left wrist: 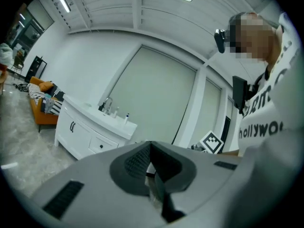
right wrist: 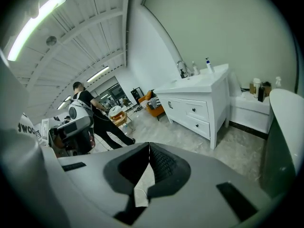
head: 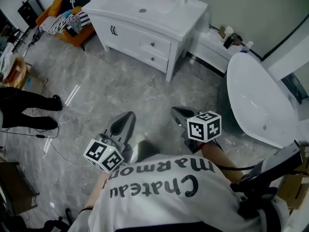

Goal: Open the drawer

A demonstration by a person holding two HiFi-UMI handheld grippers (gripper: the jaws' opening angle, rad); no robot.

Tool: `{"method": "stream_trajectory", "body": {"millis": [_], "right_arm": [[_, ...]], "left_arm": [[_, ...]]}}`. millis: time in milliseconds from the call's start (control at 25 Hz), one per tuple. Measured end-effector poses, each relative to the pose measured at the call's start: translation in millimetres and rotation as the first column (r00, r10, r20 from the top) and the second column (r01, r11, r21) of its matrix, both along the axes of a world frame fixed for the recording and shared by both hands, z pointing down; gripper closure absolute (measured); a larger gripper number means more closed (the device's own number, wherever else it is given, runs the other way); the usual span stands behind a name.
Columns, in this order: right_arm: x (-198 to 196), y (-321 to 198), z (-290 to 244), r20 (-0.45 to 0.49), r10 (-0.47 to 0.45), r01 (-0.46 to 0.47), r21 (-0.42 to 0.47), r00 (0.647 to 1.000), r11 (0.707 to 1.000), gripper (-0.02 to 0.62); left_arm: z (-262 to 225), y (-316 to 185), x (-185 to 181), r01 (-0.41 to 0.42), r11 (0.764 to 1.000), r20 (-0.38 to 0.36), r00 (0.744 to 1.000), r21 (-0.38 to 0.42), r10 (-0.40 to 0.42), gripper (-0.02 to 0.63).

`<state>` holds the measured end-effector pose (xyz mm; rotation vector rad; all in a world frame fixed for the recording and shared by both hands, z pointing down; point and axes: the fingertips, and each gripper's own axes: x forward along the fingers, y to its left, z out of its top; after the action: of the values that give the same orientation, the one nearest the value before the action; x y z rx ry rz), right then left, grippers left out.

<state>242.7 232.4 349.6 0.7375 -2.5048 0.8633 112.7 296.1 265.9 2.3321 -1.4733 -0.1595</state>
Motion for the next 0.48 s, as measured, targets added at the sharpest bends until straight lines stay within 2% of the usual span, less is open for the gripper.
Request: {"method": "stream_trajectory", "body": {"millis": [360,480], "right_arm": [[-75.5,-50.3,-18.1,0.041,0.086,-0.088,0.045,0.995,0.995,0.584],[-90.6,-55.6,-14.3,0.038,0.101,-0.103,0.044,0.994,0.994,0.584]], "left_arm": [[-17.6,-51.8,-72.7,-0.131,0.989,0.065,0.99,0.067,0.127,0.598],[-16.1,-64.9,-92.1,-0.137,0.988,0.073,0.989,0.071,0.132,0.598]]}}
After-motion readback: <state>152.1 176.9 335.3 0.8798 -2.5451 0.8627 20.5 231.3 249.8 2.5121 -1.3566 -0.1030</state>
